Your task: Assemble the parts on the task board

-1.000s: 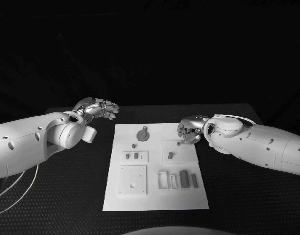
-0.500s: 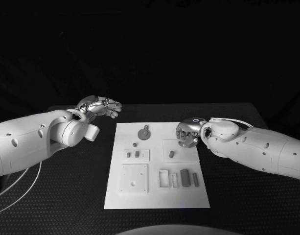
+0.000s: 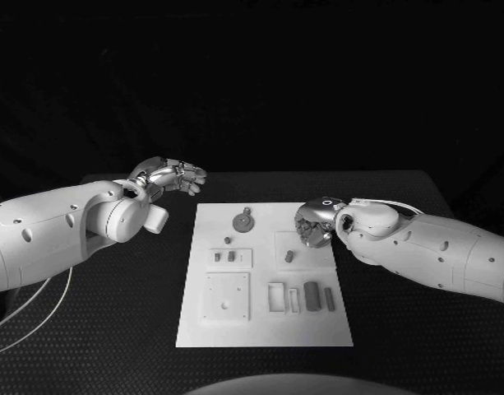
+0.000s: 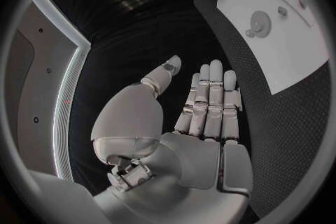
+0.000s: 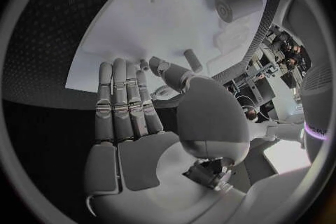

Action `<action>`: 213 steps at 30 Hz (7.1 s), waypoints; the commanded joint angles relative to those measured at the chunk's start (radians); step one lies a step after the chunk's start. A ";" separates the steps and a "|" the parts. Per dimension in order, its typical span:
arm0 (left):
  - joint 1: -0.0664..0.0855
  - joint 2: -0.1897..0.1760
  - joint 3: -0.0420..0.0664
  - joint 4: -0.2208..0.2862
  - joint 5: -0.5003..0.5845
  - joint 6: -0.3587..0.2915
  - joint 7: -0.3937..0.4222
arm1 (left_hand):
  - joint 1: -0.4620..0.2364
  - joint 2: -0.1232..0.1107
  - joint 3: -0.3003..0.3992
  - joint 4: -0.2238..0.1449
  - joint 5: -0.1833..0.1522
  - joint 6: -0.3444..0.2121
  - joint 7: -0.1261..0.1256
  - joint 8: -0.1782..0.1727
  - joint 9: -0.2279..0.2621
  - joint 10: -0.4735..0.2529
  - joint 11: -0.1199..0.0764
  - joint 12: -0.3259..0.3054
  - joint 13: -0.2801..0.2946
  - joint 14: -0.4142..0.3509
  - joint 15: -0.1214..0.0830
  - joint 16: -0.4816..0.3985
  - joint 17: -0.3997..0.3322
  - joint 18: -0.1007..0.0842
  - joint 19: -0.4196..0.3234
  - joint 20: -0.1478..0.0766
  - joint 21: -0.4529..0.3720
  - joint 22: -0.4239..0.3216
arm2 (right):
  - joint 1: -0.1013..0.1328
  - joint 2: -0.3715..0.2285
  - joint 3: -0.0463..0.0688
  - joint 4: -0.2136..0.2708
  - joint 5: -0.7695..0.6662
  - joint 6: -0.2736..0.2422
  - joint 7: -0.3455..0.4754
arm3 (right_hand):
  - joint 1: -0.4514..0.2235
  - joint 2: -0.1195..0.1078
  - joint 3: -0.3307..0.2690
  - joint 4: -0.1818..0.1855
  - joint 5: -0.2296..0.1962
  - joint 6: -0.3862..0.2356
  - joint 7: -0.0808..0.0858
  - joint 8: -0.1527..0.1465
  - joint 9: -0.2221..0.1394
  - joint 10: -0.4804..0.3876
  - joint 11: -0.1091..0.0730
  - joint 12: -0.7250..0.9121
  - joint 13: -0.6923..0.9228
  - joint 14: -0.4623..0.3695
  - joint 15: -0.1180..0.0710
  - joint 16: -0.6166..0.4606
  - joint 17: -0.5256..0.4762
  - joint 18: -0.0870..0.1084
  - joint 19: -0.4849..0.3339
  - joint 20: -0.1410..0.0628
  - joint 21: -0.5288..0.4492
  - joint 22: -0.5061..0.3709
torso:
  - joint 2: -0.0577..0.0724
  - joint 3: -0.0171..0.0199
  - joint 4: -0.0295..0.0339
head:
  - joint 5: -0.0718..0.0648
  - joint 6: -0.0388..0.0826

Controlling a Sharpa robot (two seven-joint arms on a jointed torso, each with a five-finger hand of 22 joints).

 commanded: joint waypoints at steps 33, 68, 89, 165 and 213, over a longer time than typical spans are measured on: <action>0.002 0.004 0.001 0.001 0.005 -0.003 0.002 | 0.001 0.004 -0.002 -0.003 0.010 -0.005 0.012 0.001 -0.004 0.001 0.008 0.002 -0.003 0.012 -0.002 -0.013 0.010 0.020 0.009 -0.001 -0.009 0.004 | -0.048 0.027 -0.037 0.007 -0.140 -0.031 -0.054 | 0.055 0.014 0.078 -0.059 -0.001 0.107 -0.038 0.034 0.037 0.110 -0.041 0.010 0.055 0.078 -0.040 0.024 0.094 0.011 0.081 -0.037 0.066 0.044 | 0.000 0.0006 -0.0005 | 0.001 -0.019; 0.002 0.005 0.001 -0.016 0.003 -0.003 0.004 | 0.004 0.005 0.000 -0.003 0.018 -0.008 0.013 0.002 -0.006 0.001 0.008 0.002 -0.003 0.016 -0.002 -0.018 0.018 0.020 0.013 0.000 -0.011 0.005 | -0.021 -0.012 0.013 0.052 -0.107 -0.157 -0.061 | 0.059 -0.030 0.135 -0.032 0.025 0.148 -0.054 0.035 0.069 0.156 -0.061 0.009 0.111 0.122 -0.062 0.024 0.164 0.011 0.123 -0.060 0.107 0.070 | 0.000 -0.0006 0.0000 | 0.002 -0.018; 0.002 0.006 0.001 -0.022 0.006 -0.005 0.003 | 0.000 0.005 -0.001 -0.001 0.018 -0.011 0.015 0.002 -0.007 0.000 0.008 0.002 -0.004 0.018 -0.003 -0.021 0.022 0.020 0.015 0.000 -0.012 0.006 | 0.011 -0.059 0.055 0.224 0.075 -0.197 0.006 | 0.052 -0.025 0.130 -0.024 0.039 0.145 -0.053 0.031 0.077 0.155 -0.060 0.002 0.121 0.122 -0.062 0.017 0.177 0.011 0.122 -0.061 0.109 0.072 | -0.001 0.0010 -0.0009 | 0.025 -0.011; 0.016 0.038 0.001 -0.035 0.013 0.000 -0.002 | -0.003 0.004 -0.002 0.002 0.018 -0.010 0.014 0.005 -0.008 0.002 0.007 0.003 -0.004 0.018 -0.002 -0.030 0.032 0.020 0.016 -0.001 -0.017 0.008 | -0.158 0.137 -0.007 0.189 -0.049 -0.205 0.024 | 0.049 -0.010 0.108 -0.033 0.063 0.142 -0.052 0.024 0.095 0.155 -0.060 -0.010 0.140 0.130 -0.063 0.000 0.196 0.011 0.125 -0.063 0.110 0.072 | 0.000 0.0003 0.0001 | 0.188 -0.081; 0.017 0.034 0.001 -0.033 0.013 0.011 -0.008 | -0.004 0.005 -0.002 0.004 0.018 -0.011 0.014 0.007 -0.009 0.003 0.007 0.003 -0.004 0.018 -0.002 -0.035 0.037 0.020 0.016 0.000 -0.020 0.009 | -0.159 0.151 -0.024 0.148 0.008 -0.188 0.025 | -0.003 -0.051 0.009 -0.043 0.068 -0.024 0.022 -0.080 0.074 -0.030 0.025 -0.112 0.108 0.038 -0.013 -0.071 0.228 0.011 0.015 -0.015 0.061 0.073 | -0.001 -0.0009 -0.0006 | 0.188 -0.087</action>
